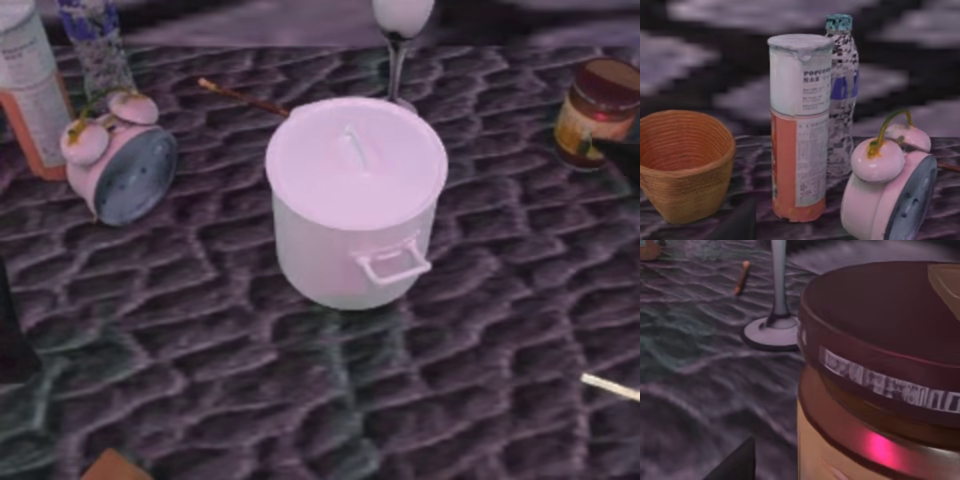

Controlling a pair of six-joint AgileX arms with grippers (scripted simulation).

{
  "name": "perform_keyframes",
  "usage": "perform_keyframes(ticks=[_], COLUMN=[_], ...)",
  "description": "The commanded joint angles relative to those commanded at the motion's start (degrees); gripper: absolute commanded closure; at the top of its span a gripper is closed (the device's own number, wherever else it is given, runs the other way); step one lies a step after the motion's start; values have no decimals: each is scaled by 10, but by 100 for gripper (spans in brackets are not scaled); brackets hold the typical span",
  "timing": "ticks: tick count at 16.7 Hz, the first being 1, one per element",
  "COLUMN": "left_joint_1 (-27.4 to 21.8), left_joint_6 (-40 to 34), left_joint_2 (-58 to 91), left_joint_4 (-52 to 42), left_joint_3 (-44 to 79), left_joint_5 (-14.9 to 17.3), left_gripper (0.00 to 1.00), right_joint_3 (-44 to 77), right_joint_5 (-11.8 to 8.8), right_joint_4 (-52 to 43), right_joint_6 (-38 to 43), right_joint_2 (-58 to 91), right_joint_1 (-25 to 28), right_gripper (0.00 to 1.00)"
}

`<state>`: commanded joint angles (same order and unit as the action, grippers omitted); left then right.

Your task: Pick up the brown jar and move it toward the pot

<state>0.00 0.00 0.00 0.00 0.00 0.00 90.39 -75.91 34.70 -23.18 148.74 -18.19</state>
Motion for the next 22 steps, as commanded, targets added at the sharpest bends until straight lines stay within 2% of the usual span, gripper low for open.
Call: perform_keyframes(ticks=[6, 12, 16, 22], left_joint_1=[0, 0, 0, 0], left_joint_6=[0, 0, 0, 0], left_joint_2=[0, 0, 0, 0], left_joint_4=[0, 0, 0, 0], left_joint_3=[0, 0, 0, 0], left_joint_5=[0, 0, 0, 0], left_gripper=[0, 0, 0, 0], right_joint_3=[-1, 40, 42, 42], right_joint_5=[2, 49, 52, 52], right_joint_4=[2, 58, 60, 60], right_joint_6=[2, 67, 70, 70], right_joint_2=[2, 35, 37, 37], right_joint_1=[5, 52, 55, 55], right_gripper=[0, 0, 0, 45])
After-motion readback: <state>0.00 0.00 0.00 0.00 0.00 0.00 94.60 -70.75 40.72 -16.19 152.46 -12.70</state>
